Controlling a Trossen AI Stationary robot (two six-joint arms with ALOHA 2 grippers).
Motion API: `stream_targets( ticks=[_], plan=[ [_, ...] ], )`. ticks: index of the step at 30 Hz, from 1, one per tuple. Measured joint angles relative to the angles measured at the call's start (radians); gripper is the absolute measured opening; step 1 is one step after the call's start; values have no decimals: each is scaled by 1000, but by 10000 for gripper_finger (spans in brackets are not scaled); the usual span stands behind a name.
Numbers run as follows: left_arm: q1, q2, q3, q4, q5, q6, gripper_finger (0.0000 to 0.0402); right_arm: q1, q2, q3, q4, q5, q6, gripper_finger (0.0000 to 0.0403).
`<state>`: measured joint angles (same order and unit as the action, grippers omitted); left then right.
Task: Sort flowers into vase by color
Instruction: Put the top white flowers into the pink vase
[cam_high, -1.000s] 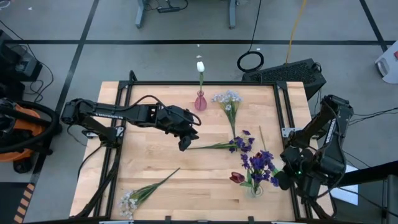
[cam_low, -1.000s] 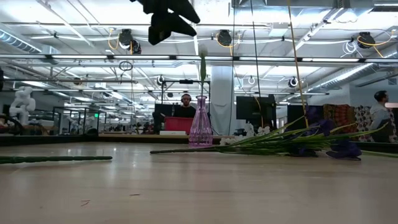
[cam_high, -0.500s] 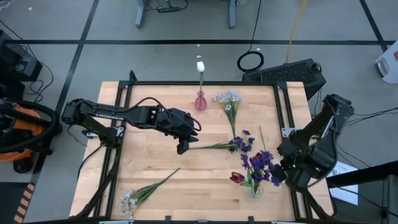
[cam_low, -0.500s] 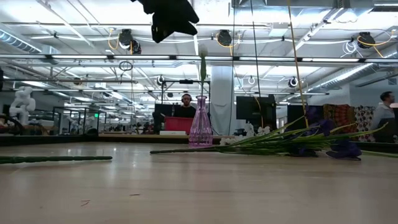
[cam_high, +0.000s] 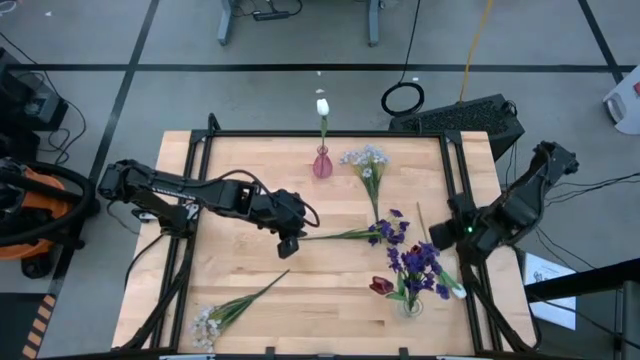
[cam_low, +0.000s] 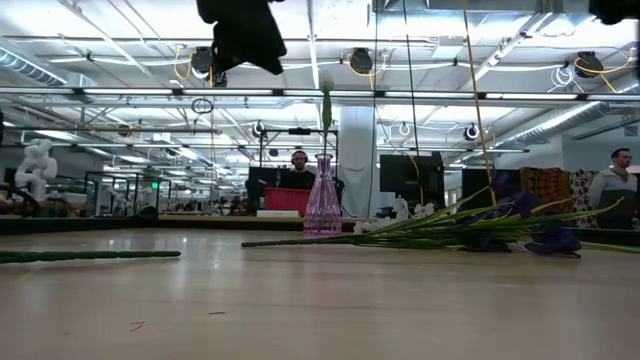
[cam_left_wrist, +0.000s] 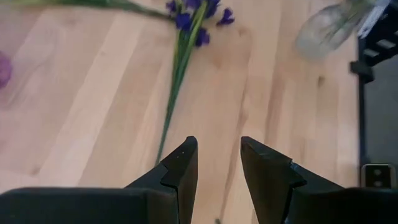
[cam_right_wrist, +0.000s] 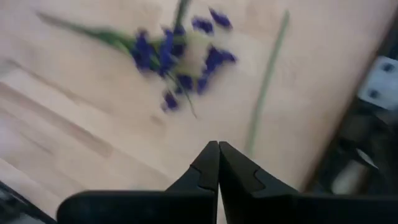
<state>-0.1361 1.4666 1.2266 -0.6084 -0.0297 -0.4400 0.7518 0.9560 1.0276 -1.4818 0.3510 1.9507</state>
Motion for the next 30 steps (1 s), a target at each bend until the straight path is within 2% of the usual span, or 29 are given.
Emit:
stream_targets(
  ticks=[5,13,20,23,30],
  plan=[
    [-3,0,0,-55,-4,0,127,-86,-75,-71,91,101,-4,0],
    [52,0,0,-114,-35,40,128,-246,-92,-160,237,159,-35,0],
    [114,0,0,-111,-32,56,128,-434,-92,-181,438,165,-241,0],
    [128,0,0,-111,-32,54,128,-541,-92,-181,487,115,-367,0],
    [144,0,0,-80,-60,9,128,-841,-74,-181,560,-98,-751,0]
  ],
)
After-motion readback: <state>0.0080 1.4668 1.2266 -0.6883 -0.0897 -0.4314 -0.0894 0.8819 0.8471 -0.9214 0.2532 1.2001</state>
